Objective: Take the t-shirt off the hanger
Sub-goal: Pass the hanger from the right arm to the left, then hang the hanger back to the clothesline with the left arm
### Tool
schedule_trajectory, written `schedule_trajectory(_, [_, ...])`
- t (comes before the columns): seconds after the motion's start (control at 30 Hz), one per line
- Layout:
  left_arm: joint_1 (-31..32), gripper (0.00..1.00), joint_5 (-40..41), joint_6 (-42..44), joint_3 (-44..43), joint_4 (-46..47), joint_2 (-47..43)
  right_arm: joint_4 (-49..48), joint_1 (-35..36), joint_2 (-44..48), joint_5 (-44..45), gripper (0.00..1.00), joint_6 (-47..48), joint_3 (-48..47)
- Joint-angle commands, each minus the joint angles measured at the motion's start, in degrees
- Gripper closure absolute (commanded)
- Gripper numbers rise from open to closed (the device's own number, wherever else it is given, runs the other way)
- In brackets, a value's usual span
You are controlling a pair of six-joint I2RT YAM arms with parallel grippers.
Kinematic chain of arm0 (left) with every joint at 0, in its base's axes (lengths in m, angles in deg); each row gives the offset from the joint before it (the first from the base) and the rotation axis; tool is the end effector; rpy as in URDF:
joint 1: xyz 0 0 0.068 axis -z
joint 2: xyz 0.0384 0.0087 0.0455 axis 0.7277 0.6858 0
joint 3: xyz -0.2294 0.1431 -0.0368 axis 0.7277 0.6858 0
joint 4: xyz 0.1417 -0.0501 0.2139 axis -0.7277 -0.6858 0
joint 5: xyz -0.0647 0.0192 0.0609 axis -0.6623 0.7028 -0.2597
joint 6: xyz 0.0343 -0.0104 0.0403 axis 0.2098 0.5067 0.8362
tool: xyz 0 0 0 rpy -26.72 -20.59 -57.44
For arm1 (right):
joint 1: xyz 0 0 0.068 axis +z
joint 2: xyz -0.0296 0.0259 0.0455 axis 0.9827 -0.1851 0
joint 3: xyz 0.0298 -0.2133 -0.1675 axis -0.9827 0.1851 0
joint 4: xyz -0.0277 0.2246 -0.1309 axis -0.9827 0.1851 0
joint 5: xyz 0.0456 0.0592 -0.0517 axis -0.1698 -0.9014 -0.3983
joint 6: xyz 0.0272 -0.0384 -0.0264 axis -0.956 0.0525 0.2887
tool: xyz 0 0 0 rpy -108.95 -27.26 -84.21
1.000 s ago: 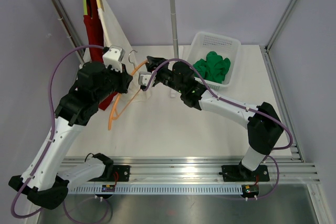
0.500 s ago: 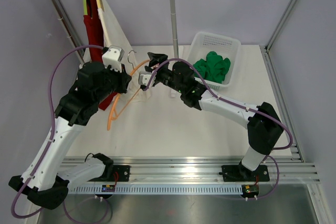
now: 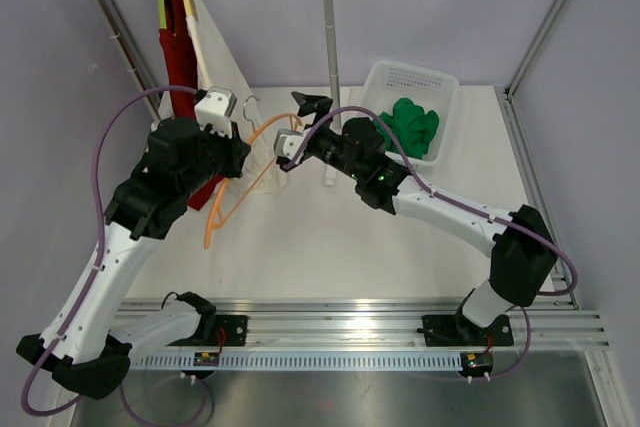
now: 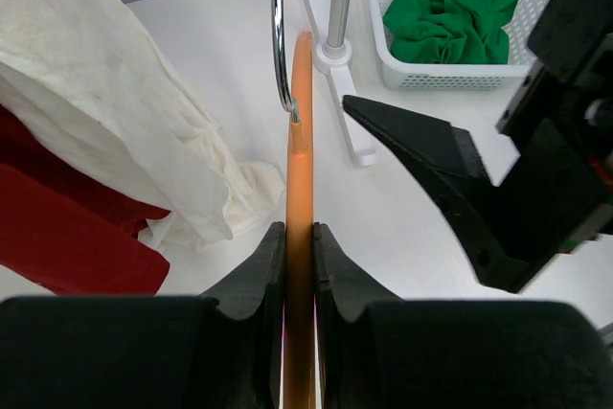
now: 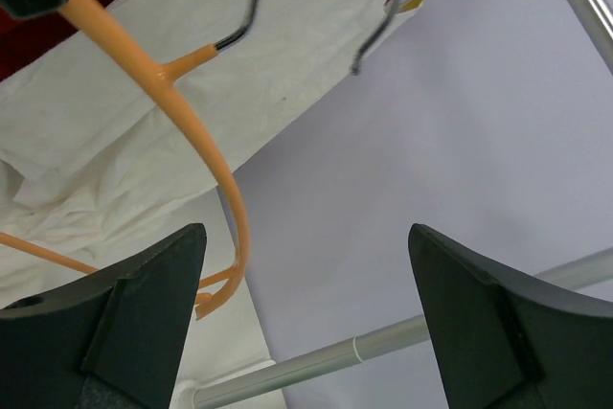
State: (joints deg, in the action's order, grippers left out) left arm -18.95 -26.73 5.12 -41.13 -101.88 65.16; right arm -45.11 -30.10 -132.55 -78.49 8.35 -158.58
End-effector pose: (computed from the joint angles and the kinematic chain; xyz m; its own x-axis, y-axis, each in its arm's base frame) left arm 0.1676 -0.0859 0.4373 -0.3604 0.0618 -0.9308 0.3790 0.9214 -0.0855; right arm 0.2545 0.3018 0.3629 0.7540 -0.4619 -0.4670 -0.3495 0.3199 -0.8806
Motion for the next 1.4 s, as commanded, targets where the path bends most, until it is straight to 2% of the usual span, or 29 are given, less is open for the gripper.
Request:
schedule_trajectory(0.0, [0.2,1.00,1.1,-0.2,-1.2,4.0,0.4,-0.9,-0.3,6.0,2.7,0.05,-7.4,0.5])
schedule_trajectory(0.2, [0.2,1.00,2.1,0.3,-3.0,4.6,3.2,0.2,-0.3,13.3,9.8,0.03,-21.1,5.5])
schedule_trajectory(0.23, [0.2,1.00,2.1,0.4,-3.2,4.9,3.8,0.2,-0.2,15.5,11.4,0.00,-25.0,7.2])
schedule_trajectory(0.43, [0.1,1.00,2.7,0.6,-6.1,6.5,6.9,-0.8,-0.3,24.7,16.9,0.00,-40.0,15.9])
schedule_trajectory(0.63, [0.1,1.00,3.6,-0.1,-9.1,8.0,8.9,1.2,-0.3,31.4,24.3,0.01,-49.0,21.3])
schedule_trajectory(0.83, [0.2,1.00,5.1,-1.3,-12.1,7.7,11.6,1.4,-0.3,38.0,29.1,0.01,-50.3,25.9])
schedule_trajectory(1.17, [0.2,1.00,5.9,-1.2,-16.3,8.8,16.1,5.8,-0.3,46.3,29.2,0.01,-53.1,28.0])
schedule_trajectory(1.37, [0.1,1.00,8.2,-0.7,-20.0,8.7,19.4,4.2,-0.3,48.9,28.9,0.01,-52.6,29.7])
